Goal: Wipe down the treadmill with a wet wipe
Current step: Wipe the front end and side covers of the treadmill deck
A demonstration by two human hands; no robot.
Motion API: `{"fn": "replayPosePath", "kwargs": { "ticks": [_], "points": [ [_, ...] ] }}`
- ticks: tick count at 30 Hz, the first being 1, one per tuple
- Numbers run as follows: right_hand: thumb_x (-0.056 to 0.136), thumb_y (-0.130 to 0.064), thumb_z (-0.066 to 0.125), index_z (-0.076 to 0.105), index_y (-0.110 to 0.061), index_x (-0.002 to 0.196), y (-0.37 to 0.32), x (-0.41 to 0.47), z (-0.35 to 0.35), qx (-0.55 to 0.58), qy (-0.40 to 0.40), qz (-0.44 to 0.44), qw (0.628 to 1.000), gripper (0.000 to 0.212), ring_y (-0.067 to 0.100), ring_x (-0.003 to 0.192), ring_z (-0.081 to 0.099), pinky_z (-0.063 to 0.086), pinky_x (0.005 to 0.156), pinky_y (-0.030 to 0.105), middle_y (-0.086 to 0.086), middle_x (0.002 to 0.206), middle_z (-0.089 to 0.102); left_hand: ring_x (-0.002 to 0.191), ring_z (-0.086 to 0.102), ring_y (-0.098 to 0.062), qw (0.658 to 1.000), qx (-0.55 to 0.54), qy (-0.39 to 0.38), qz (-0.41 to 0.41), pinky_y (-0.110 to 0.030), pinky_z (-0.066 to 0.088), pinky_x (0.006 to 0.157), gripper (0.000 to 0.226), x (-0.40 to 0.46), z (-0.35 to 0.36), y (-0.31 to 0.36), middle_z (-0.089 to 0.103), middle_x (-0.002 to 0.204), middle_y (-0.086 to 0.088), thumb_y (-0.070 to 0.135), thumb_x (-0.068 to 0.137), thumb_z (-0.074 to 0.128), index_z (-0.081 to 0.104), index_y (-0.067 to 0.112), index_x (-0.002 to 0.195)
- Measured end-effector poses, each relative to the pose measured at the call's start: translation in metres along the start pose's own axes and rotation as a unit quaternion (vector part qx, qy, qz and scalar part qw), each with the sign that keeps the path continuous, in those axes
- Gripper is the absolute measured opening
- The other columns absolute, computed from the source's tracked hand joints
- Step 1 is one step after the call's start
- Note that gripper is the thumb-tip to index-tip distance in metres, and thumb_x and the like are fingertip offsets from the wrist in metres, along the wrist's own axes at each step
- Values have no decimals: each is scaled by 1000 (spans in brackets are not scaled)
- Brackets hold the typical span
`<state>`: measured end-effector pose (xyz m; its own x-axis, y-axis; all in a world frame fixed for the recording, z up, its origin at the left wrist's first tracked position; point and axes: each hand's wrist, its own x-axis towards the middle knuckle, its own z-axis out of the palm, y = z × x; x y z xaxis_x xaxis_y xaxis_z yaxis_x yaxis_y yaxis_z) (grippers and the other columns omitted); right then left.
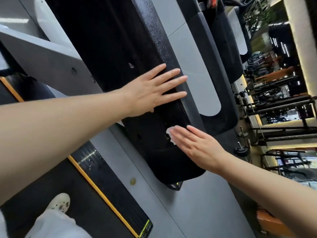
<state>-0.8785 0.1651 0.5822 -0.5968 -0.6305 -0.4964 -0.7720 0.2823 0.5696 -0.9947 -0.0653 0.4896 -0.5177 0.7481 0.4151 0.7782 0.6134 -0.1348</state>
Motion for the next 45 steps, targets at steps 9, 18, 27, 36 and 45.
{"fn": "replayPosePath", "kwargs": {
  "ticks": [9, 18, 27, 36, 45],
  "points": [
    [93, -1, -5, 56, 1, 126, -40, -12, 18, -21, -95, -53, 994, 69, 20, 130, 37, 7, 116, 31, 6, 131, 58, 144, -10, -32, 999, 9, -24, -25, -52, -14, 110, 101, 6, -3, 5, -9, 157, -14, 50, 87, 57, -22, 21, 144],
    [99, -31, 22, 9, 5, 148, -72, 38, 36, -206, -221, -172, 938, 62, 23, 146, -4, -16, 107, 43, 16, 157, 2, 145, -3, -32, 999, 34, 12, -8, -52, -10, 111, 103, 4, 2, 0, -1, 158, -13, 54, 83, 59, -14, 20, 147],
    [88, -61, 30, 9, -11, 151, -98, 70, 45, -461, -270, -428, 729, 83, 38, 143, -12, -30, 73, 75, 16, 158, -2, 143, -15, -31, 1000, -2, 3, -7, -48, -13, 111, 102, -27, 8, -1, -23, 155, -12, 41, 89, 57, -26, 18, 143],
    [99, -54, 18, 4, -4, 150, -100, 115, 58, -349, -256, -303, 849, 73, 32, 145, -10, -12, 112, 51, 15, 158, -4, 144, -15, -32, 994, -60, -55, -77, -46, -11, 113, 90, -67, 39, -4, -38, 142, -12, 20, 93, 52, -21, 24, 146],
    [100, -51, 13, 8, -10, 151, -94, 103, 44, -354, -270, -443, 778, 66, 24, 146, -9, -15, 111, 49, 9, 159, 0, 145, -10, -32, 981, -102, -103, -126, -47, -1, 116, 90, -91, 59, -6, -29, 152, -13, 12, 91, 52, -17, 23, 147]
  ]
}}
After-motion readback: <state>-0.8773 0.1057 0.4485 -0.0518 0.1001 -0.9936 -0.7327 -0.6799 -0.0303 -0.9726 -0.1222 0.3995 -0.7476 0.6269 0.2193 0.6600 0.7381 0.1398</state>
